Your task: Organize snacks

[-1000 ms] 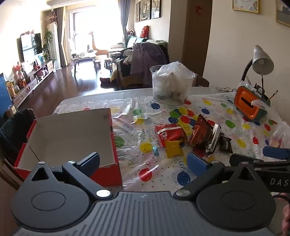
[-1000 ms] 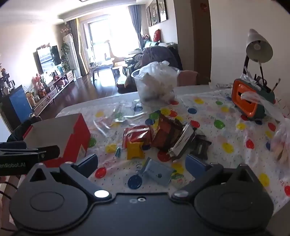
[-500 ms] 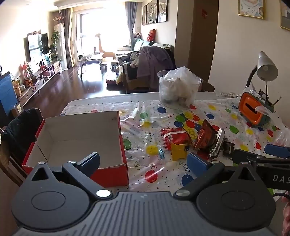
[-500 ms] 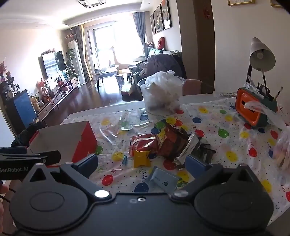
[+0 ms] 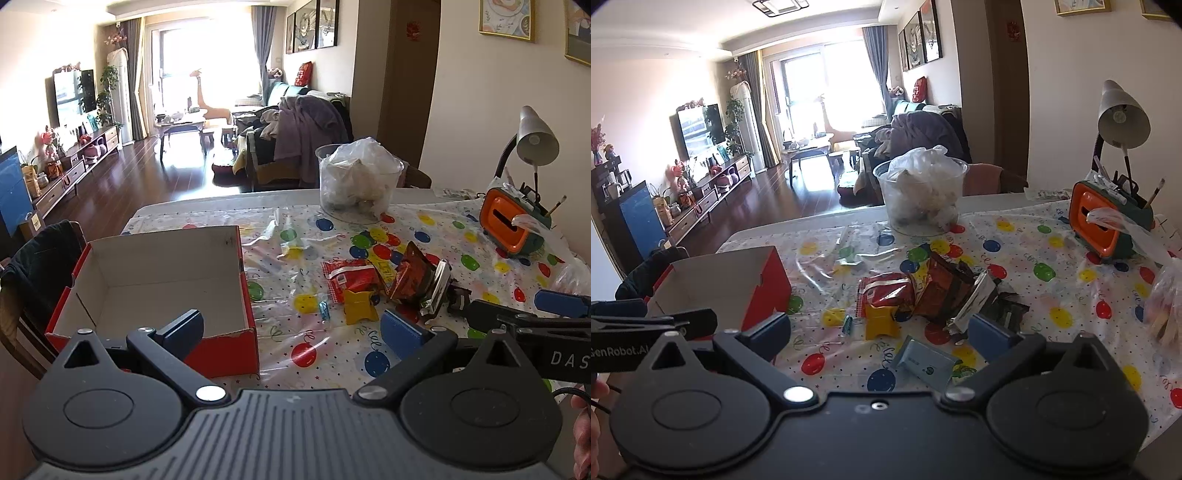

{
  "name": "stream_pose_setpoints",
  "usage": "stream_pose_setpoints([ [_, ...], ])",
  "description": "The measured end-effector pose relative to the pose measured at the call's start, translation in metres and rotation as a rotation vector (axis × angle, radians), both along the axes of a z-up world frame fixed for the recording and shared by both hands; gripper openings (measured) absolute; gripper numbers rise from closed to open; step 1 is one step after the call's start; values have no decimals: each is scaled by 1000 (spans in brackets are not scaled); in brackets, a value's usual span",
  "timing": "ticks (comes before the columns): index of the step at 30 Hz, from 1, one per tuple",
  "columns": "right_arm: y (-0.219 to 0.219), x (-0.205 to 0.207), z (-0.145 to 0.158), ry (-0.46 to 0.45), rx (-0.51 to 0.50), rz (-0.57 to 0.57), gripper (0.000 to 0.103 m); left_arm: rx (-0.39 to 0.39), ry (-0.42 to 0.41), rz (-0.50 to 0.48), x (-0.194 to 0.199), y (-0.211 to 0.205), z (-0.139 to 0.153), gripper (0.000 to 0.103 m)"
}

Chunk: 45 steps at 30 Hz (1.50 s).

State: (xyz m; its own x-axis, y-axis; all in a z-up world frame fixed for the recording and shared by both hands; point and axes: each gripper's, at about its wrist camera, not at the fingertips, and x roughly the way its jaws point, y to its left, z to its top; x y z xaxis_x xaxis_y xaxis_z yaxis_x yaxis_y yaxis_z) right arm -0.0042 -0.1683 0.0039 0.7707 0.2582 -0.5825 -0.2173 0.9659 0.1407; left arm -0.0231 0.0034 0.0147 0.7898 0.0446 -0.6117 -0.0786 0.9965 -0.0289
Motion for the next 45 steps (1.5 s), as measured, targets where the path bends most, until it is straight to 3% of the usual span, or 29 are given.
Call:
stream_pose_setpoints([
  [45,-3,-10,0,3,-28,-24,102,-16,16,-50,-7,-2,-4,103],
])
